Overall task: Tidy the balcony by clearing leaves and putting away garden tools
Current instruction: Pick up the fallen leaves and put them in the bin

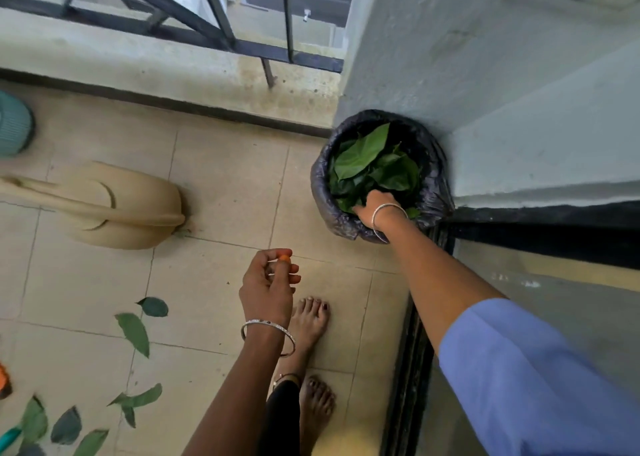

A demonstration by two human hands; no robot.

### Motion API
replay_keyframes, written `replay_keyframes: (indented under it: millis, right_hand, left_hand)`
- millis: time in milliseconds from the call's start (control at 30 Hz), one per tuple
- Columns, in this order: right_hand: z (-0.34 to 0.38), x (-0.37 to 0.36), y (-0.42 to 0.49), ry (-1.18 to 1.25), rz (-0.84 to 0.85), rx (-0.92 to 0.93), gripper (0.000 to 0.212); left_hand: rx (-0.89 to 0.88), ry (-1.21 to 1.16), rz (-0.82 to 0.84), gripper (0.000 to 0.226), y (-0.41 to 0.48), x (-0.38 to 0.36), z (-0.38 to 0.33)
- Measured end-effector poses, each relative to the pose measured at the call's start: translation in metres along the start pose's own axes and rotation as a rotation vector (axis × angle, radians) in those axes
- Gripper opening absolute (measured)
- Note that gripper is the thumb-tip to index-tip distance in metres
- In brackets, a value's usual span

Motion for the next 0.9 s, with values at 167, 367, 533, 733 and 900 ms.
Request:
replay_keyframes:
  millis: [167, 367, 533, 733, 900]
  right_hand:
    - [0.001, 0.039, -0.051, -0.004, -0.23, 0.005, 0.03]
    - [0.009, 0.077, -0.16, 0.387, -0.389, 0.071, 0.02]
    - [0.039, 0.119, -0.291, 0.62, -0.434, 0.206, 0.017]
    - [0.069, 0.165, -0.427, 0.729, -0.42, 0.334, 0.02]
    - [0.103, 0.179, -0.521, 0.685, -0.327, 0.476, 0.021]
  left_hand:
    - [0.011, -0.033, -0.045, 0.016, -0.013, 0.028, -0.019]
    - [-0.001, -0.143, -0.113, 0.017, -0.062, 0.086, -0.059]
    - [-0.008, -0.248, -0.187, 0.017, -0.132, 0.162, -0.085]
    - [-0.009, -0.383, -0.325, 0.018, -0.206, 0.273, -0.098]
    - [0.004, -0.503, -0.491, 0.018, -0.259, 0.373, -0.083]
Point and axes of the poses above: each hand's wrist, its own y-axis towards the middle knuckle, its own x-axis out of the back of the hand, z = x × y, the point moved 6 cm from there along y, towards the middle knuckle, and after that the axes turned 14 degrees about -z, right-handed, at the moved point
